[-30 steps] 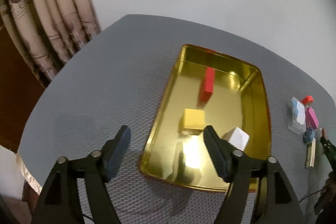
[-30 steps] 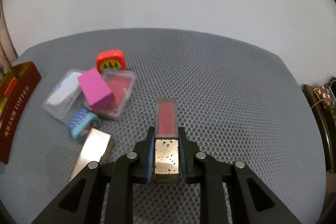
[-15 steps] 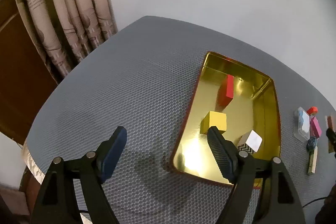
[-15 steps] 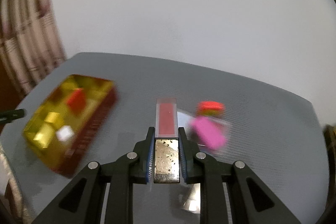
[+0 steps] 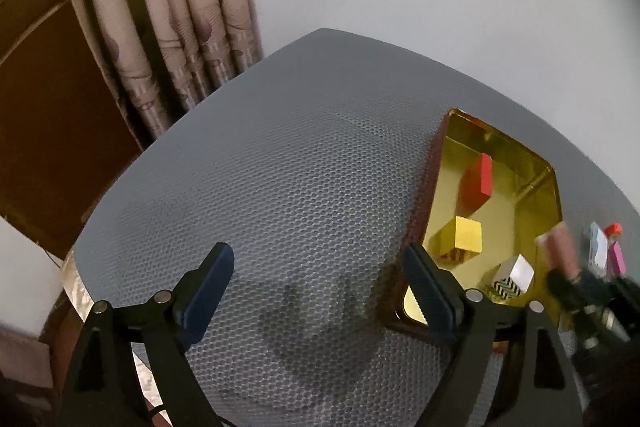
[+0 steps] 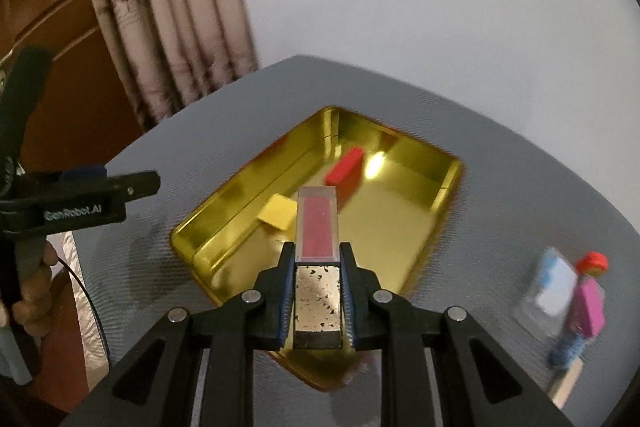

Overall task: Organize rigid objects
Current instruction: 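Carry the gold box into the gold tin and open the right tool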

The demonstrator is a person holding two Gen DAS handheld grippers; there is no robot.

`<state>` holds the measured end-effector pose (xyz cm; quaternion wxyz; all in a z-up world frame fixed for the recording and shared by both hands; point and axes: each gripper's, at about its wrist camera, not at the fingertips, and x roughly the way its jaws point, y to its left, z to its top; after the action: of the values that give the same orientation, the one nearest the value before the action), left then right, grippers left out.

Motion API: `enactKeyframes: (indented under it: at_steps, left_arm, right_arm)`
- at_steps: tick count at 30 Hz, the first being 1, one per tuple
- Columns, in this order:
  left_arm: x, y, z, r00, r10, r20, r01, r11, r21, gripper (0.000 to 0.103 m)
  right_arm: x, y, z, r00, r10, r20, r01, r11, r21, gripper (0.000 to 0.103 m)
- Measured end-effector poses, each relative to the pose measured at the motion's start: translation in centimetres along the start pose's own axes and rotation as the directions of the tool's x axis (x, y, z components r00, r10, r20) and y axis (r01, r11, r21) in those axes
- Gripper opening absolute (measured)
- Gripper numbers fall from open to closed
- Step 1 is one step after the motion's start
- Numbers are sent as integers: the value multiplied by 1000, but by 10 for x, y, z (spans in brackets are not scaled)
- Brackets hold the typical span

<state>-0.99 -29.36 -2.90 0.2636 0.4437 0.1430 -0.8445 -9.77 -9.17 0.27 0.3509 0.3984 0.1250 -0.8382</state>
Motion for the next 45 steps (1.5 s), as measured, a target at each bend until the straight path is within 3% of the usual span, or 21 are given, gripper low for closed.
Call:
enactKeyframes:
  at_steps: [7, 12, 18, 26, 29, 37, 42, 45]
  left_arm:
    - [3, 4, 1, 1000, -8, -18, 8, 1000, -17, 84]
    - [2, 2, 2, 1000, -16, -12, 16, 1000, -4, 84]
    - [4, 2, 2, 1000, -18, -18, 18, 1000, -2, 84]
    - [7, 1, 1, 1000, -20, -21, 20, 1000, 7, 84]
    - [7, 1, 1, 1000, -21, -19, 22, 1000, 12, 84]
    - [5, 3, 0, 1000, -26, -11, 27, 999, 23, 84]
    - [2, 2, -1, 1000, -25, -5, 26, 999, 31, 84]
    - [1, -2, -3, 1000, -31, -1, 31, 999, 32, 84]
  right_arm:
    - [30, -1, -7, 993, 46, -106, -36, 995, 91, 20]
    - [64, -6, -9, 988, 41, -147, -20, 990, 141, 20]
    - [78, -5, -8, 989, -38, -143, 50, 995, 85, 20]
    - [83, 3, -6, 988, -75, -138, 82, 995, 50, 22]
    - [79, 6, -6, 985, -87, -146, 93, 995, 34, 42]
    - [20, 13, -8, 987, -161, -18, 160, 986, -46, 44]
    - [-20, -31, -36, 969, -248, -20, 248, 968, 40, 45]
    - [-38, -72, -60, 949, -309, -63, 315, 942, 118, 45]
